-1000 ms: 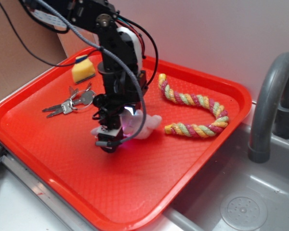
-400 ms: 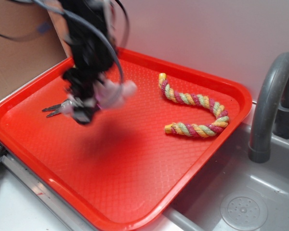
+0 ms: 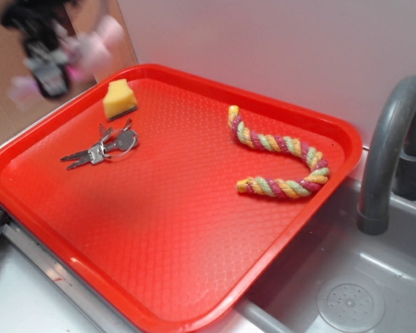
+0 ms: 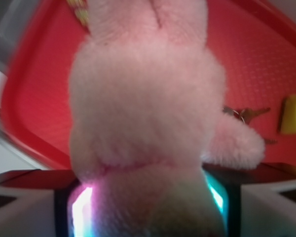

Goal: Grab the pink bunny.

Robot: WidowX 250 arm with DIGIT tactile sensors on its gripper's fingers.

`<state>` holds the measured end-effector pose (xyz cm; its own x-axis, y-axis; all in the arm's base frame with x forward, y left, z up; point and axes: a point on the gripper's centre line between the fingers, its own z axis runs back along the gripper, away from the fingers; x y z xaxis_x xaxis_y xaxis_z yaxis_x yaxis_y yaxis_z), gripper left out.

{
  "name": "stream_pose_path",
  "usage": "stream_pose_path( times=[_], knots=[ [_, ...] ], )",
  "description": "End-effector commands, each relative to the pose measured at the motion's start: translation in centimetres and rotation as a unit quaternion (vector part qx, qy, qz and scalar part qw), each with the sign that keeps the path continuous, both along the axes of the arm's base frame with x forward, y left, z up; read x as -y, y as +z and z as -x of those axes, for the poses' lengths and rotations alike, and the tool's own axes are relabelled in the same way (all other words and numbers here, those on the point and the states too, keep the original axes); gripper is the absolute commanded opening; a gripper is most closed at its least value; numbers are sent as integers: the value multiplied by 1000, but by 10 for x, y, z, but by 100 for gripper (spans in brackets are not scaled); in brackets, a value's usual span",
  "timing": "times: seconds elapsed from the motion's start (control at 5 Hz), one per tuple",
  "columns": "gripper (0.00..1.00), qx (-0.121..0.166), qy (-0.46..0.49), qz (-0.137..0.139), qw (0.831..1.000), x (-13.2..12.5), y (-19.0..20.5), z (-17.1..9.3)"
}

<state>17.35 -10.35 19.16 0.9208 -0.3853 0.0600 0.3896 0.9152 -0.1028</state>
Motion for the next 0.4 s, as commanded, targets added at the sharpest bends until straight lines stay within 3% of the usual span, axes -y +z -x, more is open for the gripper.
stream_pose_path(
  times=[0.0, 0.2],
  knots=[
    [0, 53, 131, -77, 987, 3, 48, 28],
    [0, 56, 125, -51, 989, 2, 45, 26]
  ],
)
